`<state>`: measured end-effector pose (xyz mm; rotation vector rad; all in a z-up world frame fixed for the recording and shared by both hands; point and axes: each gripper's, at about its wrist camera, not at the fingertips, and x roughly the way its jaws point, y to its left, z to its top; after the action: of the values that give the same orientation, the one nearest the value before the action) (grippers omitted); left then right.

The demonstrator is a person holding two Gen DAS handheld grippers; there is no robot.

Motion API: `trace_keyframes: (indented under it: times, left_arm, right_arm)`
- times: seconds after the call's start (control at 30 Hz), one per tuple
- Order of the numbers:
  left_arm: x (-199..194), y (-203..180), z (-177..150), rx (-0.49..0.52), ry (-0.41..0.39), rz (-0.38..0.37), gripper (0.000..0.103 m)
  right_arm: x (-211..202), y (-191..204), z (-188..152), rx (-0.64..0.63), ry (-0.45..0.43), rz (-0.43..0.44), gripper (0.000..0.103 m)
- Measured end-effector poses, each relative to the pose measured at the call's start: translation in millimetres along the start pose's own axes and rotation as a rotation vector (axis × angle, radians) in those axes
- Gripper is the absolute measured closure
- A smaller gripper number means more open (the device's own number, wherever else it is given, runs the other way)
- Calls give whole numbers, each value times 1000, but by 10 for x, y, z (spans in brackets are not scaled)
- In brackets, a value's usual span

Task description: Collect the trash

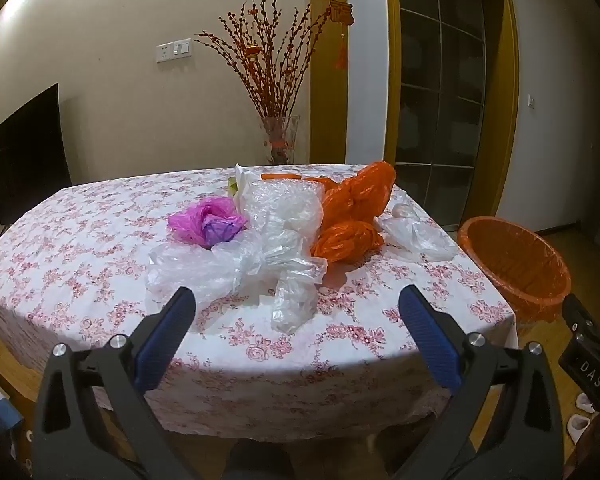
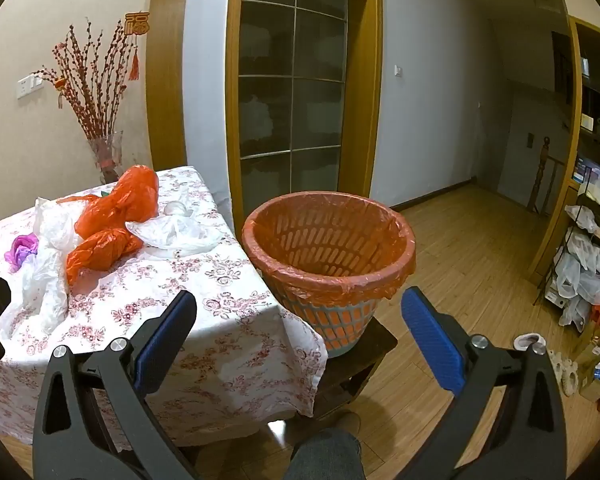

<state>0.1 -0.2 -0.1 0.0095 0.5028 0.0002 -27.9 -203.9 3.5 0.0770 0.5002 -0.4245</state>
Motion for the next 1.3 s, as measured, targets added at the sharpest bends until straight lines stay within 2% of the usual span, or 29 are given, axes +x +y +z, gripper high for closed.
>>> trace_keyframes:
  times: [1.3]
  left_arm:
    - [5, 1, 1, 0, 11, 0, 4]
  right_arm:
    - [14, 20, 17, -2, -3, -3, 2]
